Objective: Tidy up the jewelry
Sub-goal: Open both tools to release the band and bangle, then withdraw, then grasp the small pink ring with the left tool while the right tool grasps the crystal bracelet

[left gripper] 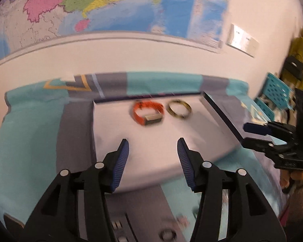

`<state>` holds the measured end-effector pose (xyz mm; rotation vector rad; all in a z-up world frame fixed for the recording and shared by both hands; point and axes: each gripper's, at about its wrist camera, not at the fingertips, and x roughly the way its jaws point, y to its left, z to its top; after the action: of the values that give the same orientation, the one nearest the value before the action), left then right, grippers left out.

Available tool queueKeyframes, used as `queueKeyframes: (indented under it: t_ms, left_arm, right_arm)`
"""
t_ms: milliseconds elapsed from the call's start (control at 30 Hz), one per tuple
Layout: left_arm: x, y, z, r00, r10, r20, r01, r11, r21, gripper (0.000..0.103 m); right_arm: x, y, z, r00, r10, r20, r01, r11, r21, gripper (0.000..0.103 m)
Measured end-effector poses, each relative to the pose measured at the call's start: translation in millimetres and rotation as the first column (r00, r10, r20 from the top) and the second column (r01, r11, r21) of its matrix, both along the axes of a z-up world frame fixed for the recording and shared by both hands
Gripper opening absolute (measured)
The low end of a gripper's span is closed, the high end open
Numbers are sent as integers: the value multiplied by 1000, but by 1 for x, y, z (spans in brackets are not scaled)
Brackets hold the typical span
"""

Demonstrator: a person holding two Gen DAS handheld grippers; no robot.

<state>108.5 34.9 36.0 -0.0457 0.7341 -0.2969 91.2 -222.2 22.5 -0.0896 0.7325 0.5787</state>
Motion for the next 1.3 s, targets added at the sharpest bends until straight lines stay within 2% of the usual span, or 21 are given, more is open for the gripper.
queueKeyframes:
  t_ms: [67, 167, 233, 367, 433, 500, 533, 633, 733, 800, 833, 1033, 1067, 1133, 1167, 1200, 1300]
  left_arm:
    - [-18, 0, -5, 1000, -2, 8, 1, 1000, 20, 50]
    - [-35, 1, -18, 1000, -13, -21, 13, 1000, 5, 50]
    - [-45, 1, -27, 999, -6, -32, 7, 1000, 23, 50]
    - [-63, 1, -36, 999, -14, -42, 15, 1000, 13, 51]
    - [-72, 0, -38, 999, -14, -35, 15, 1000, 20, 54]
    - [-78, -1, -41, 999, -18, -39, 19, 1000, 23, 54]
    - [-79, -2, -41, 999, -20, -39, 21, 1000, 23, 54]
    - [-85, -4, -44, 999, -29, -45, 30, 999, 22, 54]
    - [-91, -8, -48, 998, -38, -47, 40, 999, 35, 54]
    - [-93, -10, -50, 998, -48, -48, 50, 998, 41, 54]
    - [-94, -11, -51, 997, -52, -50, 54, 998, 42, 54]
    - [-94, -14, -53, 997, -55, -60, 58, 997, 57, 54]
    - [-94, -14, -53, 997, -55, -59, 59, 997, 59, 54]
    - [-94, -15, -54, 996, -61, -58, 65, 996, 64, 54]
    - [-93, -16, -54, 996, -65, -61, 69, 995, 67, 54]
    - [-93, -16, -55, 996, -67, -65, 71, 995, 68, 54]
    - [-91, -20, -58, 994, -83, -76, 88, 993, 72, 54]
  right_arm:
    - [-14, -4, -9, 1000, -20, -2, 20, 999, -33, 45]
    - [-29, -10, -25, 999, -27, -41, 26, 999, -22, 45]
    - [-40, -11, -32, 998, -20, -55, 18, 999, -27, 45]
    - [-60, -1, -34, 998, 23, -52, -24, 1000, -18, 45]
    - [-67, 8, -34, 998, 48, -47, -49, 999, -21, 42]
    - [-73, 17, -35, 995, 82, -59, -83, 996, -18, 32]
    - [-76, 21, -36, 993, 98, -73, -99, 995, -13, 31]
    - [-76, 27, -48, 988, 95, -119, -97, 995, -10, 31]
    - [-71, 23, -60, 984, 52, -170, -49, 999, 23, 31]
    - [-69, 19, -59, 983, 36, -177, -26, 998, 61, 34]
    - [-68, 19, -57, 984, 29, -174, -17, 997, 70, 38]
    - [-56, 26, -56, 981, 10, -191, 12, 993, 114, 39]
    - [-54, 28, -57, 980, 5, -200, 19, 993, 114, 38]
    - [-52, 29, -58, 979, -8, -202, 29, 994, 102, 28]
    - [-52, 30, -59, 979, -10, -203, 30, 995, 95, 17]
    - [-52, 30, -60, 979, -14, -204, 33, 996, 87, 13]
    - [-54, 28, -60, 981, -16, -195, 33, 996, 88, 12]
